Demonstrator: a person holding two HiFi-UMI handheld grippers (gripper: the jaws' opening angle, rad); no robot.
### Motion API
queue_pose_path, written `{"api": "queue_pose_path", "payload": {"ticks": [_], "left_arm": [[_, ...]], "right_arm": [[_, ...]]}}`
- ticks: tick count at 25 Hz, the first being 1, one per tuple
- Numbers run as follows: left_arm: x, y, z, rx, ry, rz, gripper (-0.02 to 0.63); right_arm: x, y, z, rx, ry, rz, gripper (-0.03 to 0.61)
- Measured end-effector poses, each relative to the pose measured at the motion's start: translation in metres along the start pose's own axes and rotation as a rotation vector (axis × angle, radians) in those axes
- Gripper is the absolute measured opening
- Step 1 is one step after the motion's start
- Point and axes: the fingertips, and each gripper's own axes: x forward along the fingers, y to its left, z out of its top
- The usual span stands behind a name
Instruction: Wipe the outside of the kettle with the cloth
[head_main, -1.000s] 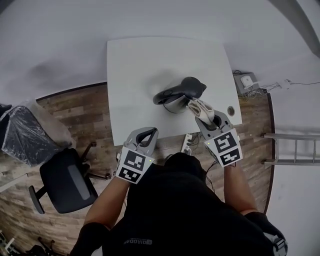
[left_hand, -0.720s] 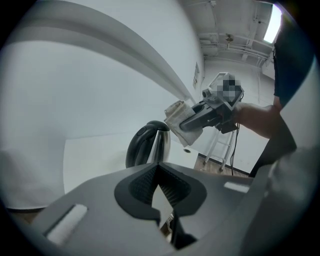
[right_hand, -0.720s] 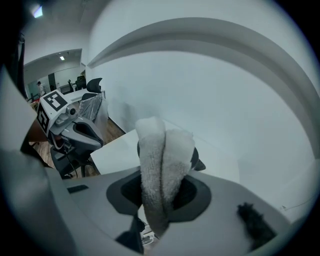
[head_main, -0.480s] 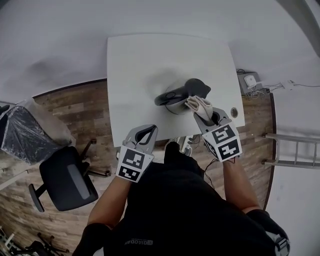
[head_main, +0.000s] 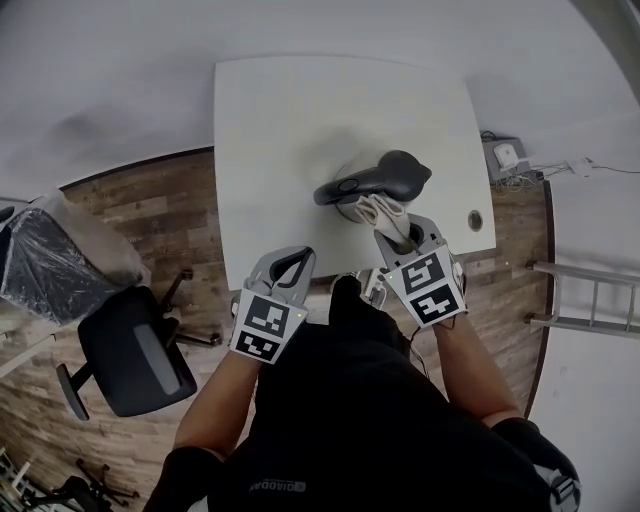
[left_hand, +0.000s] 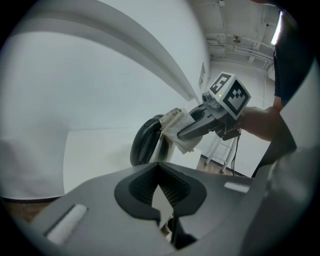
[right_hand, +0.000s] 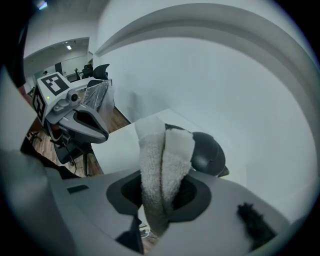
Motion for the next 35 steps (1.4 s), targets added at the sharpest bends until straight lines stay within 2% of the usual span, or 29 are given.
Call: {"api": "queue_pose_path", "payload": {"ticks": [10, 20, 35], "left_arm": [[-0.012, 0.026, -0.018, -0.061, 0.027, 0.067, 0.005], [-0.010, 0.021, -0.027, -0.078, 0.046, 0.065, 0.005], [-0.001, 0.014, -0.025, -0.067, 0.068, 0.063, 0.005]], "right_arm": [[0.034, 0.020, -0.009, -0.120, 0.049, -0.009, 0.097], [0.067, 0.041, -0.033, -0.186, 0.103, 0.011, 0.097], [0.107, 0.047, -0.067, -0.261, 0.162, 0.019, 0.097]]}}
